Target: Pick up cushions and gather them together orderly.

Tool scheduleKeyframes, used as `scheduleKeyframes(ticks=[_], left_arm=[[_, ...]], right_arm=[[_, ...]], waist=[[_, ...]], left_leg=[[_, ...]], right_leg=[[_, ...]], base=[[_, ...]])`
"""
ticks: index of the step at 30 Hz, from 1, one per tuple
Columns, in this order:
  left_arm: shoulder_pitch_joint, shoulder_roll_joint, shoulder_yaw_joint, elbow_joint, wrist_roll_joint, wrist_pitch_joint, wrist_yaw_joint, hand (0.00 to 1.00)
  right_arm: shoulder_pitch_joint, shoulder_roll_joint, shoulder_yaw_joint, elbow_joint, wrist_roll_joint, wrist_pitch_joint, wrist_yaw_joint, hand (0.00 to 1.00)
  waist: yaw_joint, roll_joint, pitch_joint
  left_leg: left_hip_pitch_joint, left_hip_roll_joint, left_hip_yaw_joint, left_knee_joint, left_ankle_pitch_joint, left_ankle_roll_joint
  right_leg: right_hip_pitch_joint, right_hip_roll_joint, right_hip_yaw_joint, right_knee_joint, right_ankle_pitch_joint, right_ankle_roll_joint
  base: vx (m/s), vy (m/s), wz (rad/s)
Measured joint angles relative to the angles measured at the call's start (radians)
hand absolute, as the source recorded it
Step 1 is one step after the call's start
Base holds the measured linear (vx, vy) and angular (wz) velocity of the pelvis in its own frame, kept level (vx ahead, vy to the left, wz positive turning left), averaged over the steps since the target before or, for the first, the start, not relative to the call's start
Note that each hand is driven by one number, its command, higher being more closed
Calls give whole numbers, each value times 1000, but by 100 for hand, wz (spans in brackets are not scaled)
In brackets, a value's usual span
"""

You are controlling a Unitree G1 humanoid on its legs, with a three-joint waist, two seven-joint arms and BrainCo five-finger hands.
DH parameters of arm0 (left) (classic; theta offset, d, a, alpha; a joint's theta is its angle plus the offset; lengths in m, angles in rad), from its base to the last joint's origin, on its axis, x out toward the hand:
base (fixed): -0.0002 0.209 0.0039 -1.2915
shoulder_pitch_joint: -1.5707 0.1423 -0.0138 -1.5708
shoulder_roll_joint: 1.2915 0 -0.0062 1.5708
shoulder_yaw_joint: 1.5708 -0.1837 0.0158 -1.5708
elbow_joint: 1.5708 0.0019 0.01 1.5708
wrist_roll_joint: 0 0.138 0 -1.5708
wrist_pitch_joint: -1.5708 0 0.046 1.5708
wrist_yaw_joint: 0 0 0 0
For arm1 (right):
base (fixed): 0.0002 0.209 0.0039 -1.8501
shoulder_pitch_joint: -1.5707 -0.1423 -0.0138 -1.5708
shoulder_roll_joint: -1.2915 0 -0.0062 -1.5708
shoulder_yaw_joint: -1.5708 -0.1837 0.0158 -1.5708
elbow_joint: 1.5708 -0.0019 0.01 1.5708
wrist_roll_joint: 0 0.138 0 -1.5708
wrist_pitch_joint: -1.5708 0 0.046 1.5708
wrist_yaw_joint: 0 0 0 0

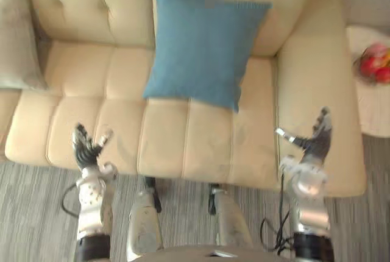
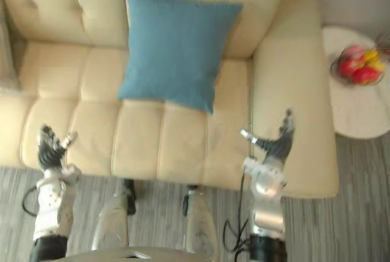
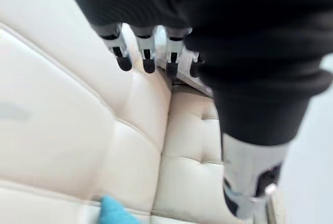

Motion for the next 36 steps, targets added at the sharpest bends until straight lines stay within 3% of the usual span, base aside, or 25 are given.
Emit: scheduleKeyframes(ticks=[3,11,16,20,24,25,26,27,28,31,32,33,34,36], left_arm=[[37,-13,-29,171,68,31,-47,0],[37,-41,17,581,243,69,-71,0],[27,-41,53,714,280,84,-83,0],[15,-40,61,735,297,84,-83,0],[-20,-40,54,735,296,84,-82,0],[-32,-41,54,733,296,85,-81,0],[-26,-44,55,730,295,85,-79,0],[-25,-42,53,728,294,85,-78,0],[-22,-34,49,715,285,85,-73,0],[-1,-19,43,701,260,85,-61,0],[-3,-19,44,697,255,85,-60,0],[-15,-24,49,691,250,85,-58,0],[-13,-51,44,689,235,85,-57,0],[-13,-67,21,688,225,83,-54,0]], right_arm=[[46,54,53,204,-14,1,55,0],[44,115,63,669,-38,22,130,0],[30,128,-16,852,-67,46,132,0],[27,130,-34,871,-67,58,133,0],[-9,128,-29,870,-66,58,130,0],[-15,126,-16,870,-65,58,129,0],[-33,127,0,869,-65,59,128,0],[-32,131,2,870,-64,60,128,0],[-25,137,7,872,-64,62,127,0],[-35,140,11,908,-65,58,127,0],[-41,141,12,913,-65,58,127,0],[-59,132,8,919,-65,59,126,0],[-75,121,9,919,-65,59,123,0],[-89,101,11,919,-65,59,113,0]], waist=[[0,-5,-81],[2,-13,-188],[6,-14,-200],[14,-17,-199],[15,-20,-148],[26,-19,-145],[36,2,-128],[33,-3,-126],[32,-14,-127],[40,-37,-140],[44,-46,-145],[60,-37,-148],[76,-5,-154],[85,10,-144]], left_leg=[[77,0,-1,-5,-30,-14],[211,-10,4,-92,-32,-25],[273,-18,12,-136,-16,-31],[291,-20,51,-141,-20,-29],[250,1,61,-23,-92,-11],[232,3,57,-7,-99,12],[216,34,75,0,-90,26],[216,32,75,0,-85,29],[219,27,71,7,-74,27],[192,16,53,35,-50,20],[176,14,51,46,-38,20],[150,18,42,44,-16,25],[128,21,27,-7,32,50],[116,21,36,-57,89,21]], right_leg=[[90,-1,-9,-40,-9,0],[267,-2,-33,-208,35,1],[329,-1,-26,-261,63,12],[325,0,10,-265,78,-3],[277,7,-21,-176,94,-25],[251,12,-35,-171,127,-49],[224,5,-72,-69,68,-52],[201,-6,-97,48,7,-54],[177,-37,-137,286,-84,-43],[228,-100,-156,517,-130,-2],[222,-100,-152,487,-146,26],[215,-69,-159,439,-149,32],[234,-32,-152,324,-161,31],[258,-15,-147,218,-200,19]], base=[[69,19,3],[74,15,1],[88,-3,-5],[24,15,-27],[-118,28,-30],[-187,15,-48],[-197,22,-42],[-195,17,-10],[-104,2,14],[-131,-107,17],[-131,-158,1],[-165,-112,-17],[-215,-97,-24],[-212,-88,-18]])
